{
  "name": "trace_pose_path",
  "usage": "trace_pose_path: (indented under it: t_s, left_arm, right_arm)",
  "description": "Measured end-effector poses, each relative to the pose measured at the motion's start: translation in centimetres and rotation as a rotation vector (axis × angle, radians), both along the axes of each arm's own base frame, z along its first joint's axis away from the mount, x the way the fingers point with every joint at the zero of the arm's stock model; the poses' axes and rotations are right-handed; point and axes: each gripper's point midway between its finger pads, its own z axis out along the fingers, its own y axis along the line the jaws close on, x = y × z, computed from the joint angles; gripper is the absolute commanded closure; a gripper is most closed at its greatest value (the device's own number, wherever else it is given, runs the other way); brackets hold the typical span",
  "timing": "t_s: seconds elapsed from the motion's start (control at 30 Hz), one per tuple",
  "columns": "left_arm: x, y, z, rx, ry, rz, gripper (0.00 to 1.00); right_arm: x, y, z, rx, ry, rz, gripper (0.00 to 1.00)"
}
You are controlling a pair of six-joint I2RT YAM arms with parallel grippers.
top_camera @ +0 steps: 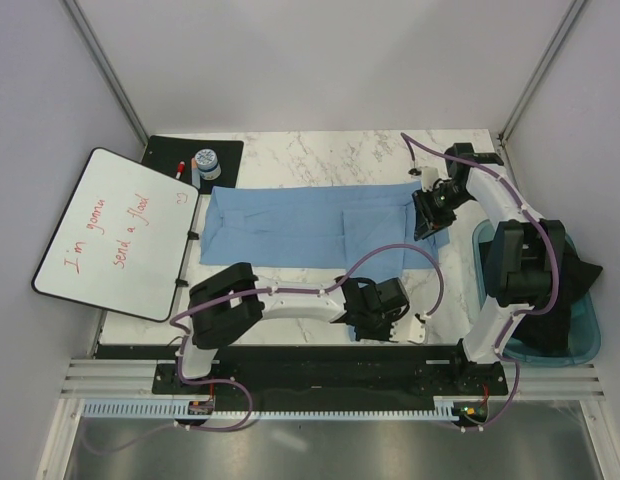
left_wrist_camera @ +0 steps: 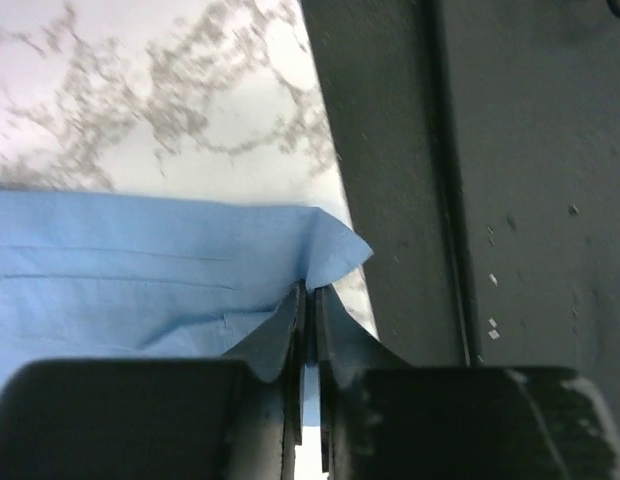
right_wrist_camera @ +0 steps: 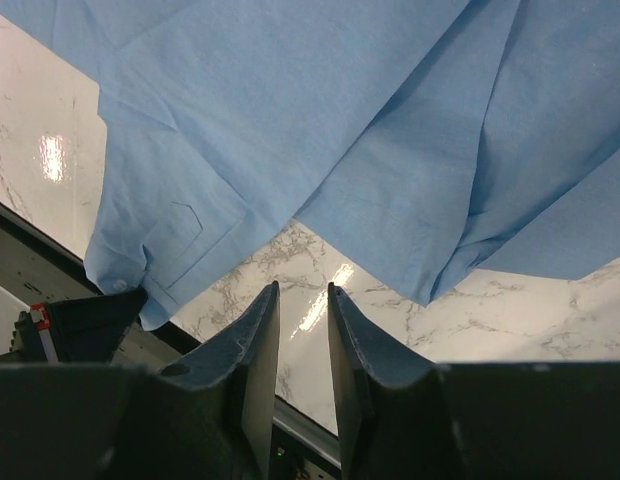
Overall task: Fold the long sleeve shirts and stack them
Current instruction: Fold the shirt
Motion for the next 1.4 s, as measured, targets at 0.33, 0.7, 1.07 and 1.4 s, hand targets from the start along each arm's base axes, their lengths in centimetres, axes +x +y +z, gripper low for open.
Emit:
trace_pose_path:
  t_s: [0.33,0.7,1.07,1.4]
  left_arm:
    - [4.7,-0.4,11.9,-0.140,0.011,0.089,0.98]
    - [36.3,8.6,34.5,-0.611,-0.483,0.644,0.98]
    - [44.9,8.9,28.2,-0.613,-0.621,0.758,0.98]
    - [39.9,8.2,25.1,-0.624,-0.532,0.486,0.98]
  right_arm:
    - [1.5,-0.7,1.5,-0.001,-0.051,-0.021,0.66]
    - [3.7,-2.5,2.6,0.009,-0.100,-0.080,0.70]
    - [2.9,-1.2,1.0,0.069,-0.029,-0.098,0.70]
    - [3.8,0.3,0.6,0.118,-0.030,-0.112,0.71]
